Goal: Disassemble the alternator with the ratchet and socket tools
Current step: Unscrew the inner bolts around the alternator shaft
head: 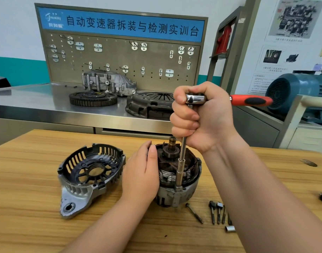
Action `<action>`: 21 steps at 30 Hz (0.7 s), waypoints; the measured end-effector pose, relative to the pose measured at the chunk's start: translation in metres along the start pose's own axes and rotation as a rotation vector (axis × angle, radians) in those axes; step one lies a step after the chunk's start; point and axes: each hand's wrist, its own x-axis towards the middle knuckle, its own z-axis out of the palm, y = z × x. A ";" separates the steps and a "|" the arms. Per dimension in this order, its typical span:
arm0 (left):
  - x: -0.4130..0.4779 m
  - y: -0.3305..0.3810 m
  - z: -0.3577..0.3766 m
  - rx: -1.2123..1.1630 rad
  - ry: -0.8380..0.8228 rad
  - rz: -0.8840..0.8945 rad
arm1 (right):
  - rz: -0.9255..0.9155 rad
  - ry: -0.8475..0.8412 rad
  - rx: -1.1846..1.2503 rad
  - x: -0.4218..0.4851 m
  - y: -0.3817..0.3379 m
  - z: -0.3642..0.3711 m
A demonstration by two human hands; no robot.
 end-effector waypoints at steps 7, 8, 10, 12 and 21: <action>0.010 -0.008 -0.005 -0.074 -0.077 0.014 | 0.238 -0.335 0.216 0.023 0.012 -0.005; 0.012 -0.010 -0.006 -0.091 -0.088 0.018 | 0.253 -0.362 0.257 0.025 0.014 -0.006; 0.012 -0.012 -0.007 -0.117 -0.105 0.015 | 0.245 -0.412 0.309 0.027 0.015 -0.011; 0.010 -0.013 -0.009 -0.127 -0.109 0.033 | 0.221 -0.443 0.321 0.027 0.015 -0.016; -0.008 0.010 -0.017 -0.168 -0.178 0.527 | 0.102 -0.211 0.138 0.015 0.012 -0.003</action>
